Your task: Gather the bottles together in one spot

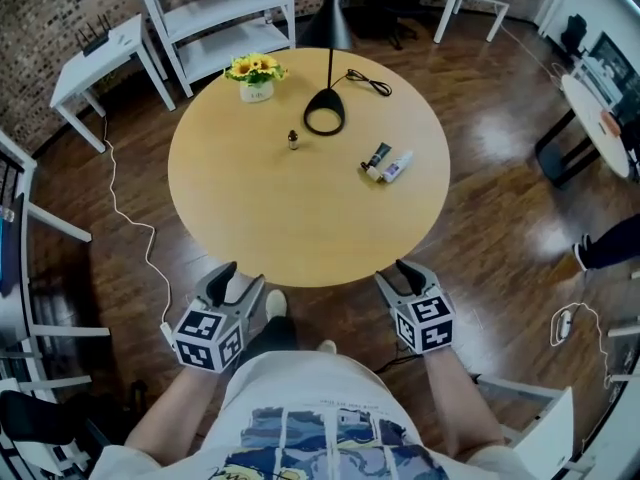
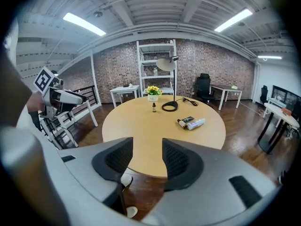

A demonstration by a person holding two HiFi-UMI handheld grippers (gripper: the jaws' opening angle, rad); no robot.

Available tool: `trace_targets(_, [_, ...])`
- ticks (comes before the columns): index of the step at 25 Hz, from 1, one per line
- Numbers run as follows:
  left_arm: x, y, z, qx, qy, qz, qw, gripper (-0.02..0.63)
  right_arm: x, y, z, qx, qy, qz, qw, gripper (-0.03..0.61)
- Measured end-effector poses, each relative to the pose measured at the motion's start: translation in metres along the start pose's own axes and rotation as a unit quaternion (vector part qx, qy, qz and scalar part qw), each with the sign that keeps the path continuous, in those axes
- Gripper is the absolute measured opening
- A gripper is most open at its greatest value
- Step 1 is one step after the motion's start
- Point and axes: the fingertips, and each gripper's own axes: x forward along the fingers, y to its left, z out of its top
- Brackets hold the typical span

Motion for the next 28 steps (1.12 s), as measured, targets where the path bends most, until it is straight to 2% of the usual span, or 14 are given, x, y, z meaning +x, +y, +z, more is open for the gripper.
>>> trace_targets(9, [0.069,0.08,0.025,0.003,0.038,-0.045,0.9983,0.216,0.142,-0.072,0.053,-0.031,0.056,-0.039,0.997,0.233])
trace_targets(14, [0.101,0.116,0.032,0.011,0.063,-0.075,0.9951,0.216,0.216,-0.108,0.061,-0.069,0.095,-0.049,0.992,0.238])
trace_targets(21, [0.137,0.159,0.033,0.014,0.09,-0.102,0.9906,0.216,0.291,-0.15,0.051,-0.148,0.166,-0.042,0.974,0.237])
trace_targets(28, [0.164,0.181,0.035,0.015,0.108,-0.122,0.9865,0.216,0.333,-0.183,0.034,-0.17,0.248,-0.023,0.953,0.236])
